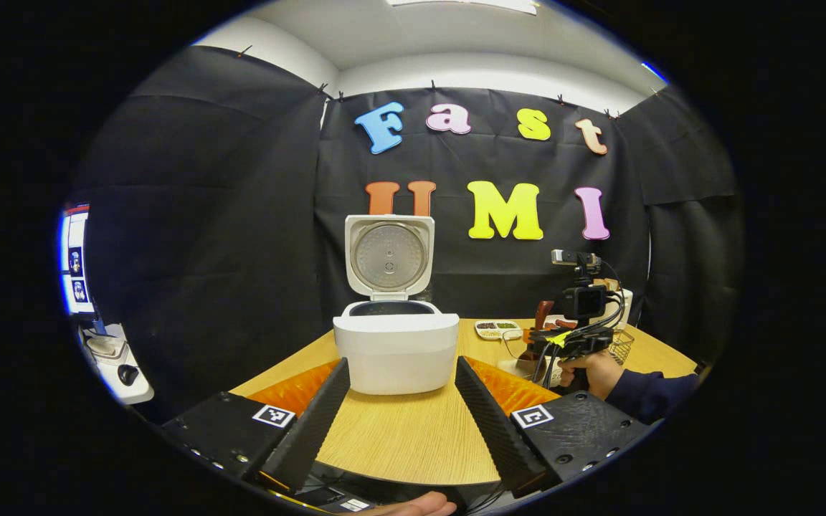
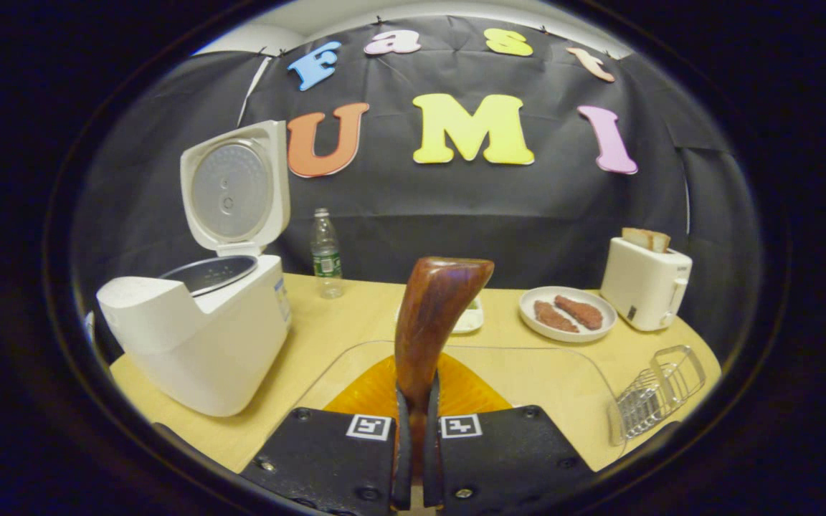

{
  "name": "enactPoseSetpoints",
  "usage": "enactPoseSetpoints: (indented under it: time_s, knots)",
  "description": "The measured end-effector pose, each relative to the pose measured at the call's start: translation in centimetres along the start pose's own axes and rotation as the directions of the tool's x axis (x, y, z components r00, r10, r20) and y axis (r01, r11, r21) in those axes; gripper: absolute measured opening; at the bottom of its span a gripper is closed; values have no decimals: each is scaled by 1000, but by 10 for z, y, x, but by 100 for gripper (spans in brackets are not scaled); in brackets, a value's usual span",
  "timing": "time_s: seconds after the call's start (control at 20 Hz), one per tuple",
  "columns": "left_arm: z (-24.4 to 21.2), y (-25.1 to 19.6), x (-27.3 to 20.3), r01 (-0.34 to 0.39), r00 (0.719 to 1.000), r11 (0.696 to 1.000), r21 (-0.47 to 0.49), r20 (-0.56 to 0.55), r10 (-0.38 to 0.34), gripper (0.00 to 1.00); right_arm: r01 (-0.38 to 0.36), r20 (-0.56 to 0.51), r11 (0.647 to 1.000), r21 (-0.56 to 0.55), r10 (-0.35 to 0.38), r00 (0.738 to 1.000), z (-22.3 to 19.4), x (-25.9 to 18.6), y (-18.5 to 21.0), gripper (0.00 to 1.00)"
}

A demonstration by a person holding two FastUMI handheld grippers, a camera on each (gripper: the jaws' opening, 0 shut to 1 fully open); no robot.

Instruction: Close the left gripper, press the button to open the rice cooker; take a wooden spoon from the chopstick holder with the right hand, scoop a spoonful of rice and pour it into the rice cooker, then put the wooden spoon back into the chopstick holder.

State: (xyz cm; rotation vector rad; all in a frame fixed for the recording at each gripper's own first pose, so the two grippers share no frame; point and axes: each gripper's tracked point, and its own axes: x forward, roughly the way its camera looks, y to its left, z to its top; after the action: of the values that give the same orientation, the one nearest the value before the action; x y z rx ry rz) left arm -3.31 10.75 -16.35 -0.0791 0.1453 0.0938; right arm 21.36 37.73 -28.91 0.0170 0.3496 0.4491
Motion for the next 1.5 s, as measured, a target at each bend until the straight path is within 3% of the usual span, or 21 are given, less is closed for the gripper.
enactPoseSetpoints:
  time_s: [0.2, 0.35, 0.5, 0.55, 0.7, 0.95, 1.15, 1.25, 1.4, 1.5]
  knots:
    - [-1, 0, -4, -2, 1000, 1000, 1, -3, 2, 94, -96, -24, 991, 88, 99, 995, -3, -6, 19, 12]
    - [1, 0, -3, -4, 1000, 1000, -17, -8, 4, 94, -113, -60, 963, 243, 131, 990, -7, -5, 7, 12]
    - [2, 1, -5, -14, 1000, 1000, -15, -12, 14, 94, -96, -112, 888, 449, 162, 980, -11, -2, -10, 11]
    - [3, -1, -5, -12, 1000, 1000, -12, -13, 12, 94, -104, -106, 884, 457, 170, 980, -5, -2, -15, 12]
    - [4, -3, -7, -8, 1000, 1000, 3, -17, 8, 94, -102, -90, 819, 565, 184, 979, 7, -9, -21, 12]
    - [8, -6, -11, -4, 1000, 1000, 13, -15, 5, 95, -104, -4, 744, 660, 142, 990, 29, -24, -60, 12]
    - [12, -8, -12, -6, 1000, 1000, 12, -10, 6, 95, -150, 84, 609, 779, 136, 987, 39, -37, -87, 11]
    - [12, -10, -12, -4, 1000, 1000, 14, -14, 4, 94, -156, 107, 560, 814, 120, 987, 40, -41, -101, 11]
    - [11, -14, -12, -3, 1000, 1000, 25, -19, 4, 95, -139, 83, 537, 832, 128, 988, 33, -44, -107, 11]
    - [10, -18, -13, -1, 1000, 1000, 26, -22, 1, 94, -160, 107, 496, 853, 133, 985, 39, -48, -114, 11]
